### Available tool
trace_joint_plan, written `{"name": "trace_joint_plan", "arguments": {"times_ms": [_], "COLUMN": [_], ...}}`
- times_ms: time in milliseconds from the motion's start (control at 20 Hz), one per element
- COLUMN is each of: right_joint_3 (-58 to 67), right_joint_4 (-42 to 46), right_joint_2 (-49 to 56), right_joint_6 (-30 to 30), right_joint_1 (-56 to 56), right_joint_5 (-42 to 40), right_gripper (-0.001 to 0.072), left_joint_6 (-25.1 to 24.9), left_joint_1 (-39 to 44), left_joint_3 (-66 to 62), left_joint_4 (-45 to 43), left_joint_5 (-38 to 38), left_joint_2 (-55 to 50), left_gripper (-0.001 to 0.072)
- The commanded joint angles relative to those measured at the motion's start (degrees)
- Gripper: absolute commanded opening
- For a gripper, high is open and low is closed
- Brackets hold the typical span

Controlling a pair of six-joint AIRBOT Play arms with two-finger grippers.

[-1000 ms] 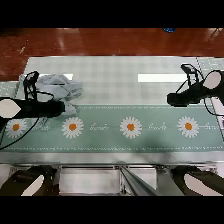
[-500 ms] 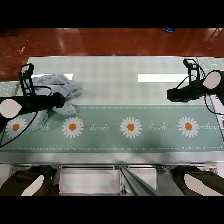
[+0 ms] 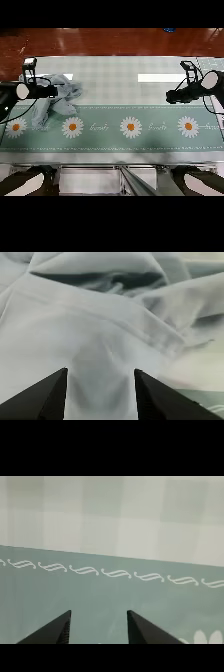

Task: Fold the shirts.

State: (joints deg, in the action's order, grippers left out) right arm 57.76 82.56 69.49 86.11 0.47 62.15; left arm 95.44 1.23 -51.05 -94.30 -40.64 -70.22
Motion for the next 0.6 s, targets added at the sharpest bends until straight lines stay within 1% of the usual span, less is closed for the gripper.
{"name": "trace_joint_plan", "arguments": {"times_ms": [0,150,200,250,300,350,450,500,550], "right_joint_3": [0.0,0.0,0.0,0.0,0.0,0.0,0.1,0.1,0.1], "right_joint_4": [-0.6,-1.6,-1.7,-2.1,-2.1,-2.2,-2.8,-2.8,-3.2], "right_joint_2": [0.1,0.1,0.1,0.1,0.1,0.0,-0.7,-1.6,-2.6], "right_joint_6": [-0.2,-0.2,-0.2,-0.3,-0.3,-0.4,-0.4,-0.3,0.1], "right_joint_1": [0.1,0.1,0.1,0.1,0.1,0.1,0.1,0.1,0.1], "right_joint_5": [0.1,0.0,0.0,0.2,0.7,1.3,3.0,3.4,3.5], "right_gripper": [0.0408,0.0408,0.0408,0.0408,0.0408,0.0408,0.0408,0.0408,0.0408], "left_joint_6": [-0.2,-0.2,-0.2,-0.3,-1.8,-5.1,-7.2,-7.2,-8.0], "left_joint_1": [-0.9,-0.9,-0.9,-0.9,-0.9,-0.9,-0.9,-0.9,-0.9], "left_joint_3": [-3.3,-6.0,-7.1,-8.5,-9.9,-11.8,-16.8,-19.4,-22.1], "left_joint_4": [-1.1,0.7,1.5,1.8,2.1,3.1,5.1,8.6,15.1], "left_joint_5": [-2.9,-7.0,-9.5,-13.1,-16.5,-19.4,-23.8,-23.7,-21.3], "left_joint_2": [-8.8,-14.0,-15.4,-16.4,-16.9,-16.8,-15.4,-13.8,-11.4], "left_gripper": [0.0507,0.0505,0.0492,0.0285,0.0025,0.0022,0.0022,0.0022,0.0022]}}
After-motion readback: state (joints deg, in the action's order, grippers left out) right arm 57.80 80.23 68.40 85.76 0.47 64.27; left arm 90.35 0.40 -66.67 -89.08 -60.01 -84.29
